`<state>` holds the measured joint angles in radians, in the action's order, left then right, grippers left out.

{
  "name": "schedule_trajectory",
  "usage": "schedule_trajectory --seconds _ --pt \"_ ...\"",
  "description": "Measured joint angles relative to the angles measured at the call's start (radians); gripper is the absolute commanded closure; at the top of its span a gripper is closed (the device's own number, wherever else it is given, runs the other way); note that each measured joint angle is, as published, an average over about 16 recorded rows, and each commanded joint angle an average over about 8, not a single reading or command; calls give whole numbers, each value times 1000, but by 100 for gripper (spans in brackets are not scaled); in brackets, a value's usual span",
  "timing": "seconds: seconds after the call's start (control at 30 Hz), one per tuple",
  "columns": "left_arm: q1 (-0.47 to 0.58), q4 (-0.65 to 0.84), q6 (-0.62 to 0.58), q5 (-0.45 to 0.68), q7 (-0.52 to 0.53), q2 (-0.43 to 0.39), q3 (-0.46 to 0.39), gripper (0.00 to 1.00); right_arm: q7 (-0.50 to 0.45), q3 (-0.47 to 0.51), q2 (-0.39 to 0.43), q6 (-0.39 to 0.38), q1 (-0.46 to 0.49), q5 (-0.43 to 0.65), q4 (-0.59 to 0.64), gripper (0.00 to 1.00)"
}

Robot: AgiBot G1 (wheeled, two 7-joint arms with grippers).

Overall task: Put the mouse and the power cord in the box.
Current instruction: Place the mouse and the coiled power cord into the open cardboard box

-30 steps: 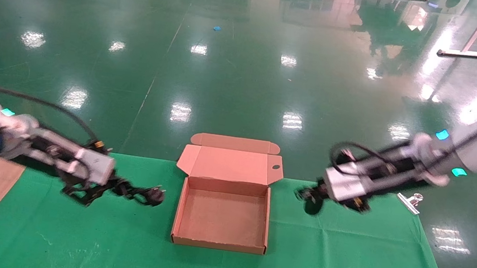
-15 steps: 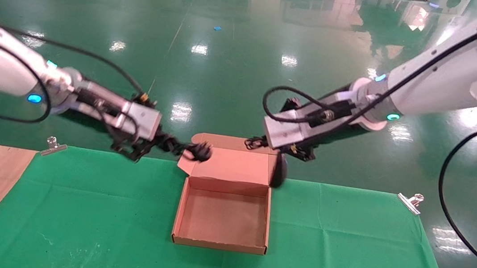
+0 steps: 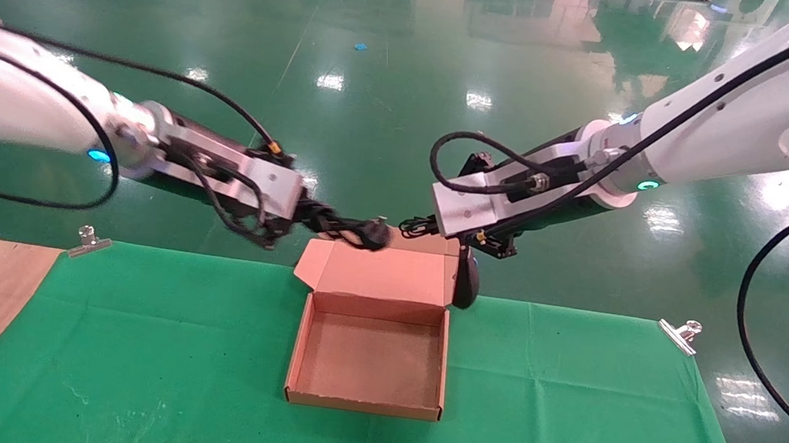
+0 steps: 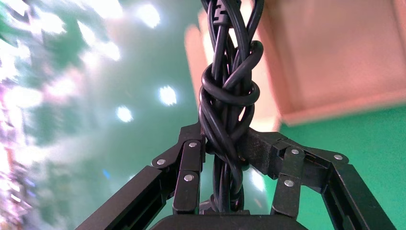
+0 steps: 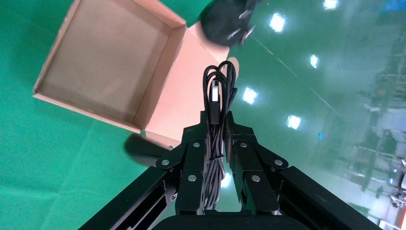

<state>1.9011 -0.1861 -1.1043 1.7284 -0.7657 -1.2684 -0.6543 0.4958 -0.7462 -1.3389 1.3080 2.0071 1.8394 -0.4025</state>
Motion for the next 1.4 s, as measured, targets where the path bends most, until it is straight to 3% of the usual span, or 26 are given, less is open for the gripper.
schedule_trajectory --seconds 0.3,0.5,0.8,1.1,1.17,1.2,1.4 --pt "-240 -69 233 -145 -197 -24 103 100 13 -2 23 31 -5 -26 -1 100" --pt "-420 -166 421 -174 -273 -62 112 100 15 -2 40 51 -26 -34 -15 100" --pt "-609 -324 660 -184 -289 -95 24 100 9 -1 67 64 -63 -42 -41 100" --pt "-641 -355 740 -226 -186 -98 -127 100 11 3 91 61 -83 -46 -48 100" --pt "-636 -349 744 -239 -159 -98 -159 92 13 3 95 60 -86 -46 -47 100" --pt "-633 -346 745 -245 -147 -98 -174 83 14 4 96 59 -87 -47 -46 100" --pt "-612 -328 748 -283 -83 -96 -251 11 20 5 101 56 -92 -48 -39 100"
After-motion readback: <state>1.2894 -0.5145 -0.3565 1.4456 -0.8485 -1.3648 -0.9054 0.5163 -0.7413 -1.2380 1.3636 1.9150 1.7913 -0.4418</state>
